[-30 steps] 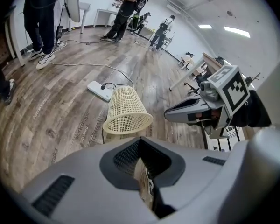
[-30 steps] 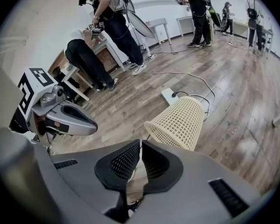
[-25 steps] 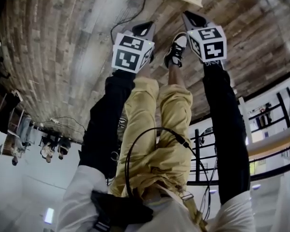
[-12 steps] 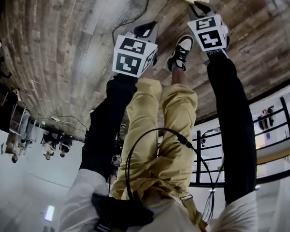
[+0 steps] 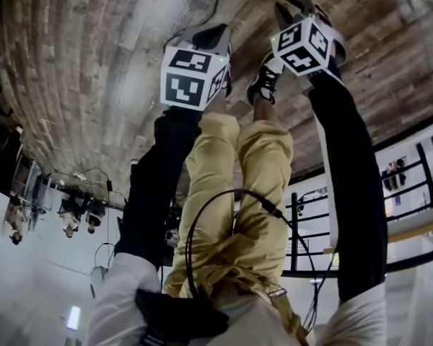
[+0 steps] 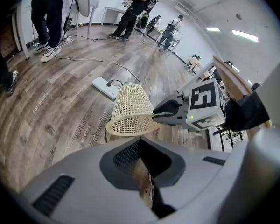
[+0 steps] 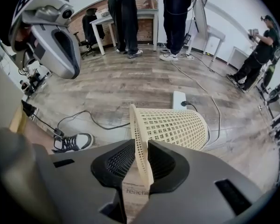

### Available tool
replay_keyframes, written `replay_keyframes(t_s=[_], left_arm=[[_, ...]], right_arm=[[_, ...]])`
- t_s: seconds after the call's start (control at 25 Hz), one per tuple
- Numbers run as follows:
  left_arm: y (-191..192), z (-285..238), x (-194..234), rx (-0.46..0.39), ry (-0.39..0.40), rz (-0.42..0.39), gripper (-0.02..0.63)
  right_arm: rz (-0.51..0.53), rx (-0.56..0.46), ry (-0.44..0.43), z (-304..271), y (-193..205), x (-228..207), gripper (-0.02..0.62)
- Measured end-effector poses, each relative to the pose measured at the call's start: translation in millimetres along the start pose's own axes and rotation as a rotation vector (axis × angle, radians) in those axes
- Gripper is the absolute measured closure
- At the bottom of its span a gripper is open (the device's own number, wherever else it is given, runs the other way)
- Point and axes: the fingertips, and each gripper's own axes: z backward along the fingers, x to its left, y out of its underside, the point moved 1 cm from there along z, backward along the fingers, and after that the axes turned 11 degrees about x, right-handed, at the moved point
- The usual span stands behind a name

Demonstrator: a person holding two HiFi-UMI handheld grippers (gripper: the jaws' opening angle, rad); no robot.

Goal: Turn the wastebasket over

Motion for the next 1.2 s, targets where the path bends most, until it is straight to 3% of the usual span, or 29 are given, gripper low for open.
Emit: replay_keyframes(t_s=[0.4,0.6,0.8,1.04,1.2], left_arm=[[15.3,-3.3,3.5,0.005,0.002,0.023,0.604],[16.1,1.0,0.6,0.006,-0.002,0.025,0.604],[11.3,6.3,-9.0,0.009,-0.001,0.007,0.604],[-2.1,11.9,-21.8,0.006,-0.003,-0.015,0.604],[-7.1,6.2,-28.8,0.013,0.006,-0.042,0.604]], right_arm=[[0.07,0.096,0.0,-13.9,7.3,0.6,0.536],[0.091,0.09,-0.053,0.1,3.6,14.5,0.548],[0.02,0.058,-0.167,24.2,-3.0,31.2,0.548],[-0.136,0.024,-0.428,55.3,-4.3,43.2,0.548],[-0.208,0.049,-0.484,44.4,12.4,34.0,0.546]])
